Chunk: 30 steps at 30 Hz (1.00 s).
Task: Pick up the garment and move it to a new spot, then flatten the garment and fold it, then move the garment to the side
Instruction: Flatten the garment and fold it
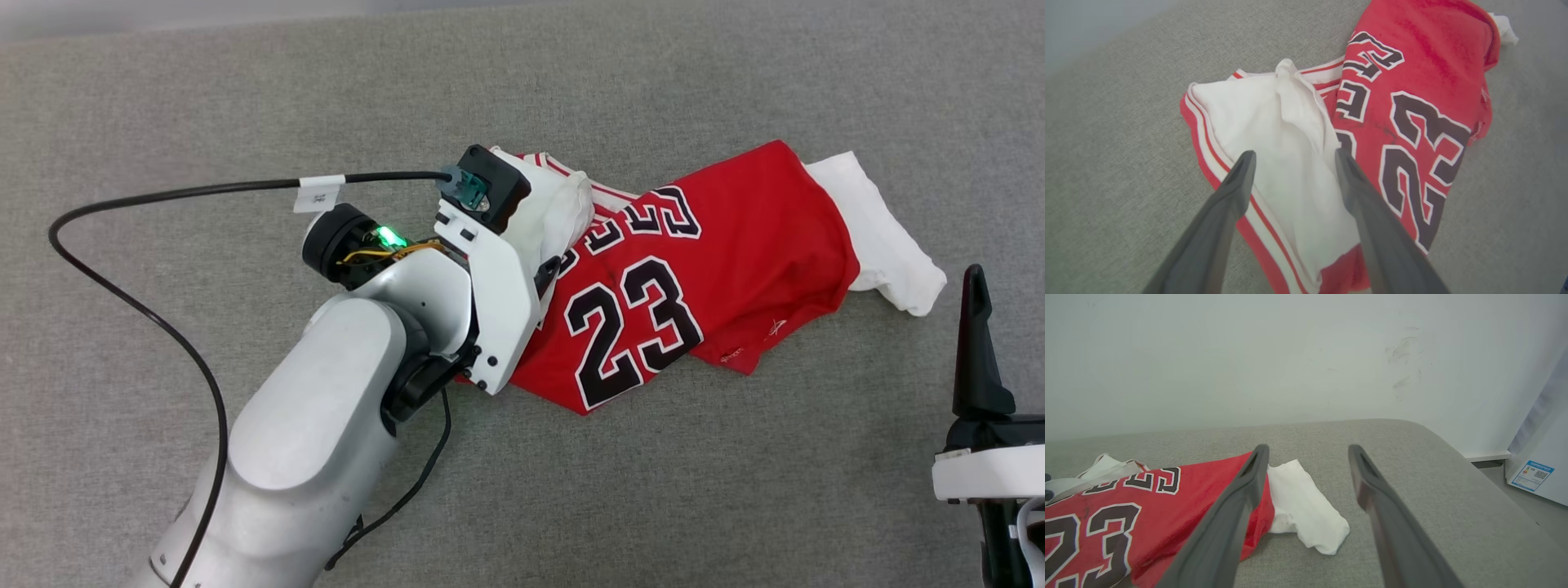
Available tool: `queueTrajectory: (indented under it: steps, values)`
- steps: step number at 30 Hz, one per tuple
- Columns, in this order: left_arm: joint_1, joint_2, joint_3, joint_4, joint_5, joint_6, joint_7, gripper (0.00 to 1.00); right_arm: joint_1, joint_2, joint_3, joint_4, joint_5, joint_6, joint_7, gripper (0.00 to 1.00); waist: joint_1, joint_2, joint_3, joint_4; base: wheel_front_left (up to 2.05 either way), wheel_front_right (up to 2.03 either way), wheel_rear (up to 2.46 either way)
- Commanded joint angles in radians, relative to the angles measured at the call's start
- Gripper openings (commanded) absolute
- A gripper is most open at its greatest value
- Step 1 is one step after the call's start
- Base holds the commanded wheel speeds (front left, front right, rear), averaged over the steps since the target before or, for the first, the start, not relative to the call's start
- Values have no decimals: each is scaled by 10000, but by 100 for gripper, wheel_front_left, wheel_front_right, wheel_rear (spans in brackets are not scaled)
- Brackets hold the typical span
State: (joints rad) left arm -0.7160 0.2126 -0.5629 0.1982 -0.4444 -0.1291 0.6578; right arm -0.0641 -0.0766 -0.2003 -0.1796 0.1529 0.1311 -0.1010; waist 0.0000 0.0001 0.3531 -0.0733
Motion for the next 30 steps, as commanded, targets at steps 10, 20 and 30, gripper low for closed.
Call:
queueTrajectory:
  steps: [10, 20, 30]
  values:
    - [-455, -158, -277, 906, -115, -7, -608, 0, -402, 57, -28, 435, 78, -7, -159, 100, 0, -1, 328, 50, 0, 0, 0]
    - [-260, -189, 476, 1026, -451, 301, -2481, 0, -196, -82, -177, 708, -8, -7, 4, 100, 0, -1, -176, 552, 0, 0, 0]
    - [1000, 449, 2045, 1349, -1017, 1277, -4012, 0, 90, -246, -317, 693, -46, -7, 397, 100, 0, -1, -825, 1445, 0, 0, 0]
